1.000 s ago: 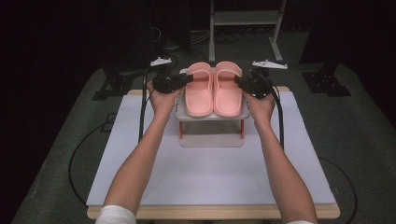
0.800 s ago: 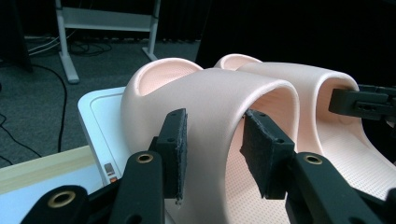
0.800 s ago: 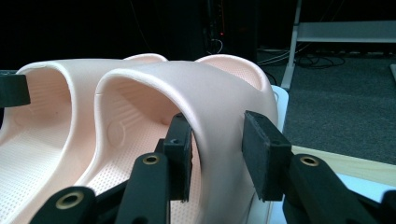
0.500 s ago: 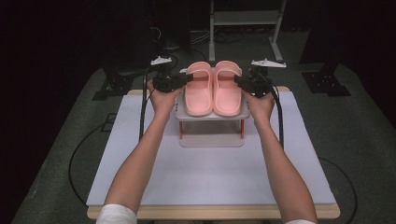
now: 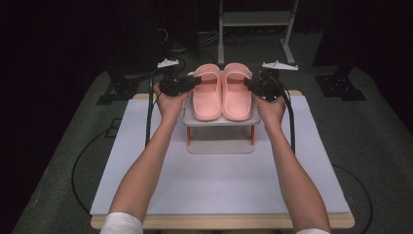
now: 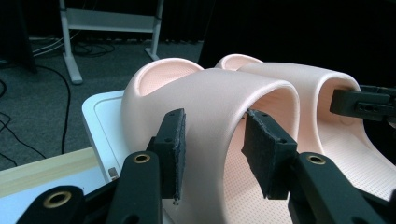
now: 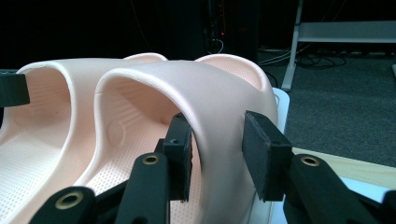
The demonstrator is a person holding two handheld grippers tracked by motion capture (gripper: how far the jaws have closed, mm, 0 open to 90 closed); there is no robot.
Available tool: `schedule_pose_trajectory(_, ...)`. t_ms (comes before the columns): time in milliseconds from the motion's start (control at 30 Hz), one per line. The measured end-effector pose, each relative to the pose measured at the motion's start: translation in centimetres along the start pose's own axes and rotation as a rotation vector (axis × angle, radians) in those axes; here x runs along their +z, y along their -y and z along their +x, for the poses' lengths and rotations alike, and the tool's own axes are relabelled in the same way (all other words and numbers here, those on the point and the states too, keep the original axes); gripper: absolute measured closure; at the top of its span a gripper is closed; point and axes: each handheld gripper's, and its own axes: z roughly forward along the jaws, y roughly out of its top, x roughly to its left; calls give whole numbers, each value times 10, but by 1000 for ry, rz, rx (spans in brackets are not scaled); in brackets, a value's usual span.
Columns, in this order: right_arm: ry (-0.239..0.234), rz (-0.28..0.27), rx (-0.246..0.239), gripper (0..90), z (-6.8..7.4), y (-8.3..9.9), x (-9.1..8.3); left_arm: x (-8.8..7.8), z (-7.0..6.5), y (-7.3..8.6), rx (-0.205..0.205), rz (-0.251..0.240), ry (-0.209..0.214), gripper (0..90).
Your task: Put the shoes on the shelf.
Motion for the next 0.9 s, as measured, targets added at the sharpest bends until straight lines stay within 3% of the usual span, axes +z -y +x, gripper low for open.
schedule_pose_trajectory(333, -38, -20, 30, 564, -4, 1, -9, -9, -4, 3, -10, -21, 31, 547)
schedule_pose_trajectory(900, -51, -24, 37, 534, -11, 8, -24, -18, -12, 8, 12, -20, 32, 513)
